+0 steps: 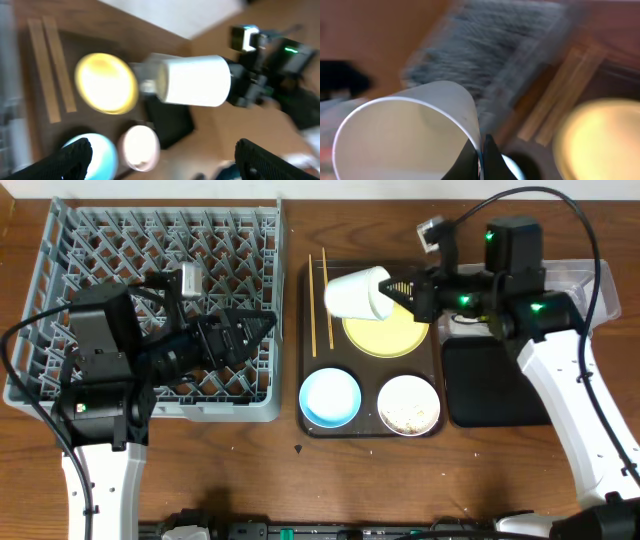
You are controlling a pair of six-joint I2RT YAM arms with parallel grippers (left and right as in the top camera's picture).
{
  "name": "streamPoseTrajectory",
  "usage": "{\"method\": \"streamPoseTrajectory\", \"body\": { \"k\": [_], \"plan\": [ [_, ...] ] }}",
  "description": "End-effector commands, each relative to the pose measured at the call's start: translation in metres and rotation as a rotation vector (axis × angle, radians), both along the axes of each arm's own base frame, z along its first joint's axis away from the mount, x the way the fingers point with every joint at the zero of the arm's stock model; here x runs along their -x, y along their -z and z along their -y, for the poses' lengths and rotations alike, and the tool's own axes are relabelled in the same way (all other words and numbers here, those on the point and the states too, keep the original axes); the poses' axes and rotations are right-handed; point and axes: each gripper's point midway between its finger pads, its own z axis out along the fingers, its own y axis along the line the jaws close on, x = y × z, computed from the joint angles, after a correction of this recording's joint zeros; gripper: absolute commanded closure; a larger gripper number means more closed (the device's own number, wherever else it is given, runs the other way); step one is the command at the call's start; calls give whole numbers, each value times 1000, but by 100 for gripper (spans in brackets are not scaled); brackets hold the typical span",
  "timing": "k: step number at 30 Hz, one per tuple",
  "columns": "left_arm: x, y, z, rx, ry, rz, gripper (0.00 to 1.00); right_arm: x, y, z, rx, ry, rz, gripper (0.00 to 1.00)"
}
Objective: Sort waste into correct bins and load items into the dishwasher
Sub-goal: 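Lift the paper cup and hand it to the left gripper, then place the paper cup upright in the dish rack with the left gripper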
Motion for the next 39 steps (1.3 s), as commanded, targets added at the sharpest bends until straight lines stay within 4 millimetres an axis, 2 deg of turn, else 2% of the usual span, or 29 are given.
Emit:
{"method": "streamPoseTrajectory", "body": {
  "k": [1, 6, 10, 13, 17, 21, 26, 30, 31, 32, 34, 37, 39],
  "plan": [
    [19, -22, 16, 152, 106, -60, 8, 55, -48, -22, -250, -360, 47, 99],
    [24, -22, 25, 169, 128, -98, 8, 71, -57, -47, -264, -455, 117, 99],
    [31, -25, 39, 169, 187, -86, 8, 68, -57, -65, -236, -420, 114, 99],
    [37, -32, 50, 176, 249, -52, 9, 74, -60, -76, -237, -443, 149, 99],
    [43, -35, 61, 177, 294, -35, 15, 79, -62, -90, -231, -450, 167, 99],
    [53, -40, 68, 200, 358, -25, 24, 69, -57, -95, -198, -378, 160, 99],
    [55, -43, 69, 208, 376, -15, 39, 68, -57, -95, -196, -373, 150, 99],
    [55, -43, 69, 207, 377, -11, 42, 71, -57, -97, -199, -377, 134, 99],
    [55, -43, 69, 207, 377, -11, 40, 73, -57, -99, -199, -383, 134, 99],
    [55, -43, 69, 207, 377, -11, 33, 75, -57, -101, -200, -390, 133, 99],
    [55, -43, 69, 207, 376, -11, 32, 79, -57, -105, -202, -403, 135, 99],
    [55, -43, 69, 207, 376, -11, 32, 83, -57, -109, -202, -417, 134, 99],
    [55, -43, 69, 207, 376, -11, 39, 84, -57, -110, -203, -419, 134, 99]
  ]
}}
